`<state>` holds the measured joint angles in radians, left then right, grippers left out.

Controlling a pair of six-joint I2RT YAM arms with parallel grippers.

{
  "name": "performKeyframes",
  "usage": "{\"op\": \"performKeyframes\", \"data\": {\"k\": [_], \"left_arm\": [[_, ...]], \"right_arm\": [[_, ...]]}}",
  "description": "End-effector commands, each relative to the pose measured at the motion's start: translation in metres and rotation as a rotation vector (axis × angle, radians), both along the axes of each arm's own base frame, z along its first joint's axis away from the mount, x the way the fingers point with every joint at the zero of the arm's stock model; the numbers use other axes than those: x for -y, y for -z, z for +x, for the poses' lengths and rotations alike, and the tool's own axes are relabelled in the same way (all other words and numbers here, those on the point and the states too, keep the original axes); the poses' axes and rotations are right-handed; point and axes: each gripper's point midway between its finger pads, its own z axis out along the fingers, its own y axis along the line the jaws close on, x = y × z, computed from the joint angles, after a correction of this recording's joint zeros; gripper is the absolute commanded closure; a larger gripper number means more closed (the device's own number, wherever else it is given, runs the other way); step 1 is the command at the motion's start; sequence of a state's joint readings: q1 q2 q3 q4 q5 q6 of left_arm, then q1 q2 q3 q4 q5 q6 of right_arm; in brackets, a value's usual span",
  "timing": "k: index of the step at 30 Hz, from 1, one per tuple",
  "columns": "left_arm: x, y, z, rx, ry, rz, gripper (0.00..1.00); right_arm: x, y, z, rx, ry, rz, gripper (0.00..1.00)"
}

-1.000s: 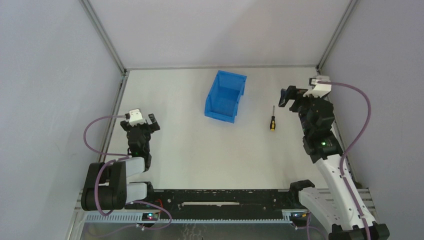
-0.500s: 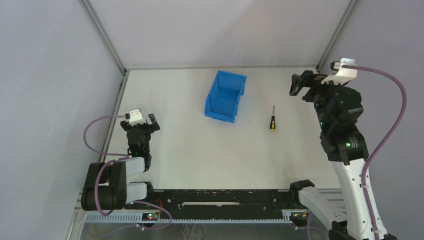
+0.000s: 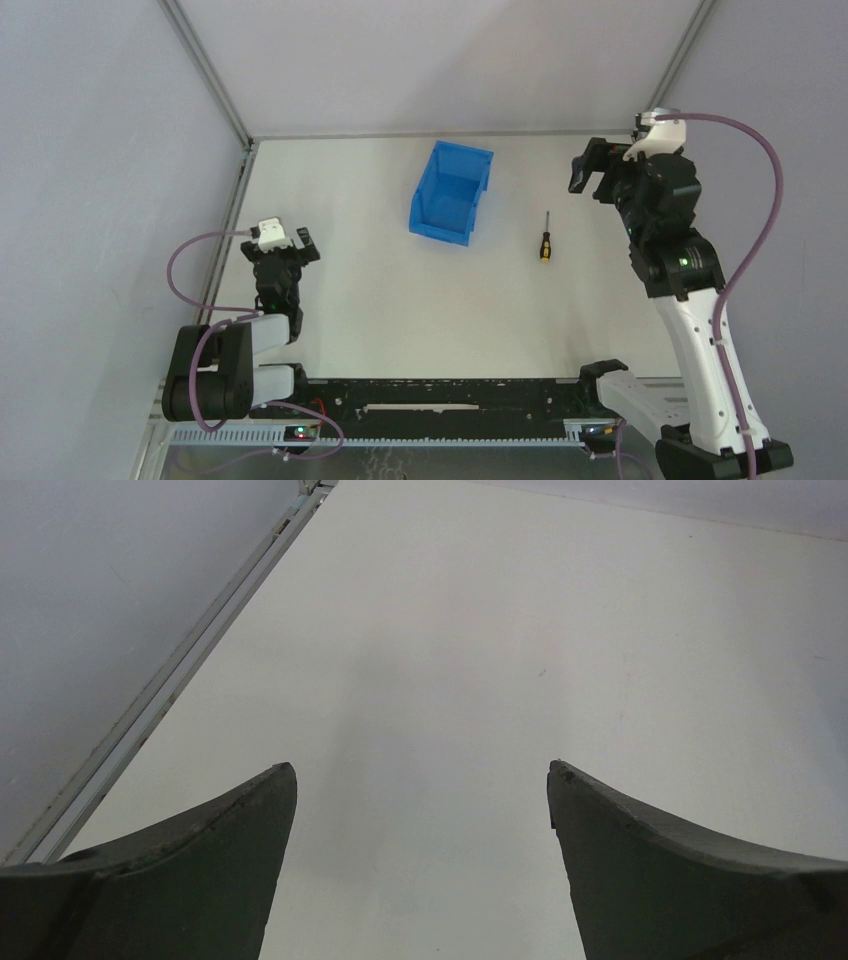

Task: Put the screwdriver in the bin
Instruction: Pick up the screwdriver from the center of the board.

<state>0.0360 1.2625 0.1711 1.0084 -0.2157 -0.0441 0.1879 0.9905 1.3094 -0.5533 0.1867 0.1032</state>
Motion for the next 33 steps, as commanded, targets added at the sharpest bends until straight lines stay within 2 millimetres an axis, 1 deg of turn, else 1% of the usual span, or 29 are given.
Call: {"op": "performKeyframes", "data": {"k": [1, 8, 9, 14, 19, 23, 29, 33], "left_arm": [[-0.005, -0.021, 0.007, 0.062, -0.016, 0.022, 0.0], [-0.005, -0.021, 0.007, 0.061, -0.016, 0.022, 0.0], [-0.005, -0.021, 0.007, 0.062, -0.016, 0.022, 0.0], [-0.005, -0.021, 0.007, 0.062, -0.017, 0.022, 0.0], [-0.005, -0.021, 0.007, 0.061, -0.016, 0.022, 0.0], [-0.005, -0.021, 0.007, 0.061, -0.016, 0.023, 0.0], [-0.005, -0.022, 0.007, 0.063, -0.016, 0.022, 0.0], [-0.005, -0.021, 0.007, 0.062, -0.016, 0.022, 0.0]], "right_arm": [[-0.001, 0.033, 0.011, -0.085, 0.018, 0.009, 0.0], [-0.003, 0.103, 0.035, -0.255, 0.034, 0.009, 0.0], [-0.003, 0.116, 0.039, -0.291, 0.034, 0.007, 0.0], [-0.006, 0.169, 0.054, -0.417, 0.035, 0.004, 0.0], [-0.008, 0.223, 0.064, -0.545, 0.039, -0.001, 0.0], [-0.009, 0.265, 0.069, -0.646, 0.039, -0.007, 0.01], [-0.014, 0.306, 0.071, -0.742, 0.026, 0.004, 0.07], [-0.014, 0.329, 0.067, -0.803, 0.027, 0.006, 0.08]]}}
